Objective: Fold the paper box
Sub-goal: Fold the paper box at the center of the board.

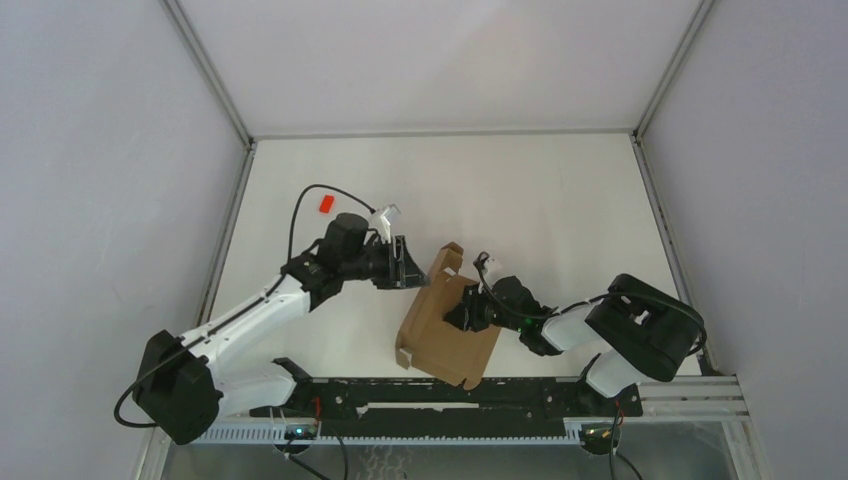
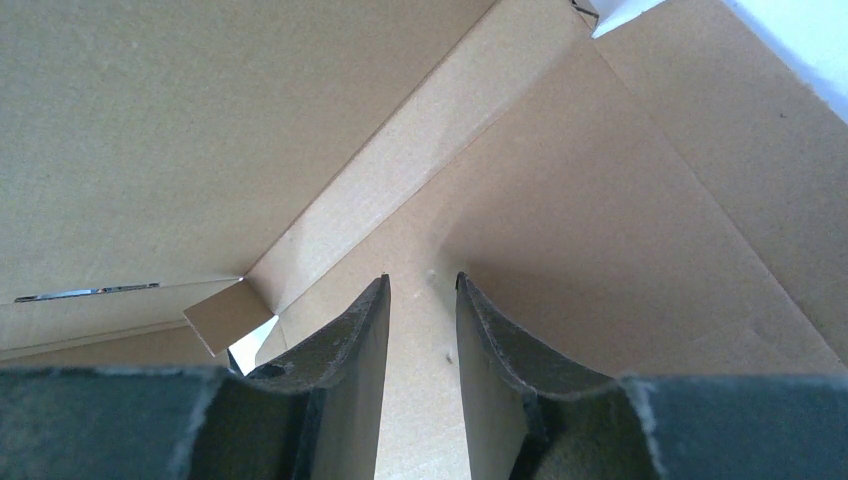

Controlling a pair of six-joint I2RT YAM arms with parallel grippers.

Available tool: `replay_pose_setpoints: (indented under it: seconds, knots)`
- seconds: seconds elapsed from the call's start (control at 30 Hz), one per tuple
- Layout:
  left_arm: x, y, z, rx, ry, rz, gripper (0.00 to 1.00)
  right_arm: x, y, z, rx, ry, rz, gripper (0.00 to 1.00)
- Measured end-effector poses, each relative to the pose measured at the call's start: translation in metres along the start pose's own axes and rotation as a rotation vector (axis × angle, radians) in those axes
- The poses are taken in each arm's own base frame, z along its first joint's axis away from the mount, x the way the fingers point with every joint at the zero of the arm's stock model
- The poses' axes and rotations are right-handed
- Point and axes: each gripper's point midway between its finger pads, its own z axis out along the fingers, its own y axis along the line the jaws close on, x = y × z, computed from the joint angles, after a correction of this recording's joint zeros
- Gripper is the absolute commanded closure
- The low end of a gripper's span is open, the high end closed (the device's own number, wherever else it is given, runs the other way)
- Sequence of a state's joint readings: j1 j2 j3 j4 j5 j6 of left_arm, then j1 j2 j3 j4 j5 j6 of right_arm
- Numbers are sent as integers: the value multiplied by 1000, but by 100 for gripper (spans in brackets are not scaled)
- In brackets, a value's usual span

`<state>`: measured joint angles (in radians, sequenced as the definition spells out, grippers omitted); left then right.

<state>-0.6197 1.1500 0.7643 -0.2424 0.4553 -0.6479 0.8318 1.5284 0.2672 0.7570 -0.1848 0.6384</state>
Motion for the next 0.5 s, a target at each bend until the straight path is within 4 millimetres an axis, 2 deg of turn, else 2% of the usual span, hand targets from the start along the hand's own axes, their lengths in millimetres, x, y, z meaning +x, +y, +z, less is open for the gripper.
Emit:
replay_pose_setpoints:
  seconds: [0.2,0.5]
  knots:
    - [4,-1,1,21,12,2,53,0,0,0,0,0,0,61]
    - [8,-4,1,50,23,4,48,0,0,1,-1,-1,0,61]
